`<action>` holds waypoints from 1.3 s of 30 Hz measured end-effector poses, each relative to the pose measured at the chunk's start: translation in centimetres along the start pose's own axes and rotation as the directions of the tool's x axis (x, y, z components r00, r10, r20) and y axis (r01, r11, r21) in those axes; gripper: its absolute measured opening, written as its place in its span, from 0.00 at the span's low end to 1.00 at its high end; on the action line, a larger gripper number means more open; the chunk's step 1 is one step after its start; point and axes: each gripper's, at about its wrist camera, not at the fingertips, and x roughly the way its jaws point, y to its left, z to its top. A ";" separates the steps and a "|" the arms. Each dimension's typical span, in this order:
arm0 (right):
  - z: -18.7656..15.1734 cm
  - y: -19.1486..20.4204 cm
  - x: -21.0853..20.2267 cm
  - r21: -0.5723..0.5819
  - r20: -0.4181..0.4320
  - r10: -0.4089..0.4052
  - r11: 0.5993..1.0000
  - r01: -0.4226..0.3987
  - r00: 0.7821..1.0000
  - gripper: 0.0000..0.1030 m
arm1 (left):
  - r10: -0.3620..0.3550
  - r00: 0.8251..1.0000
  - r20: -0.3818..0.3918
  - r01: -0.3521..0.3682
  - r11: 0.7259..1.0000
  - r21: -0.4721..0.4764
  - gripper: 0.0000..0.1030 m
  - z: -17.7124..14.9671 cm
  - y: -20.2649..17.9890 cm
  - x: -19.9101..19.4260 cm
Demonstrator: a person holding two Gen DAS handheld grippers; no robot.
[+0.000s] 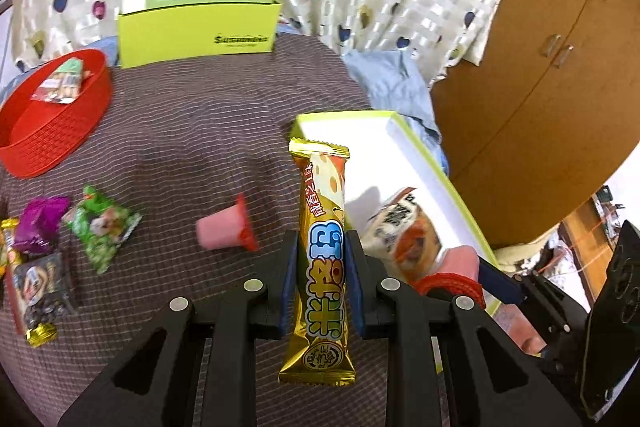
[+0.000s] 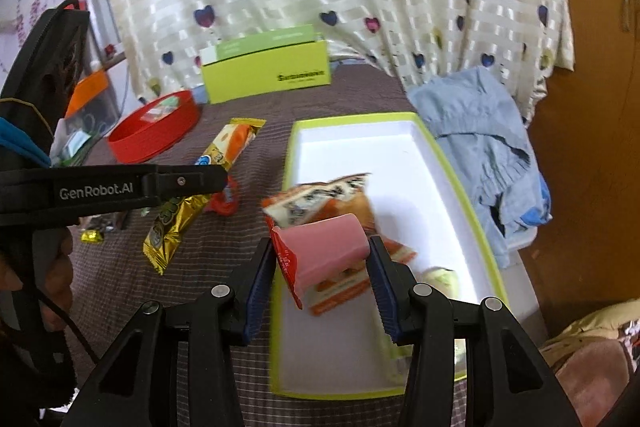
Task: Organize snacks
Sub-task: 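Carry the jelly cup and candy bar into the lime-green tray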
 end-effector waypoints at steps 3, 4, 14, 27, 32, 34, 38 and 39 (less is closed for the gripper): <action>-0.1 -1.2 0.1 0.021 -0.006 -0.021 1.000 0.021 1.000 0.44 | -0.020 1.000 -0.014 0.020 1.000 0.004 0.23 0.4 -0.8 1.0; -0.2 -1.5 0.1 0.027 -0.009 -0.027 0.999 0.027 1.000 0.44 | -0.024 1.000 -0.019 0.024 1.000 0.006 0.23 0.5 -1.0 1.2; -0.7 -3.6 0.6 0.054 -0.034 -0.069 0.996 0.071 0.997 0.44 | -0.058 0.997 -0.055 0.059 0.998 0.026 0.23 1.3 -3.1 3.5; -0.9 -5.7 2.0 0.073 -0.063 -0.118 0.990 0.123 0.991 0.44 | -0.084 0.993 -0.082 0.085 0.996 0.014 0.23 1.6 -4.5 6.2; -0.7 -5.9 2.6 0.066 -0.065 -0.131 0.989 0.135 0.989 0.44 | -0.085 0.993 -0.078 0.085 0.996 0.001 0.23 2.2 -4.6 7.0; -0.7 -5.9 2.6 0.058 -0.058 -0.135 0.989 0.138 0.989 0.44 | -0.087 0.993 -0.075 0.086 0.996 -0.012 0.23 2.4 -4.5 7.3; -0.4 -6.2 2.9 0.047 -0.055 -0.150 0.987 0.153 0.987 0.44 | -0.083 0.994 -0.073 0.080 0.996 -0.031 0.23 2.9 -4.0 7.9; -0.3 -6.4 3.0 0.049 -0.055 -0.153 0.987 0.156 0.987 0.44 | -0.086 0.994 -0.074 0.084 0.996 -0.035 0.23 3.0 -4.0 8.1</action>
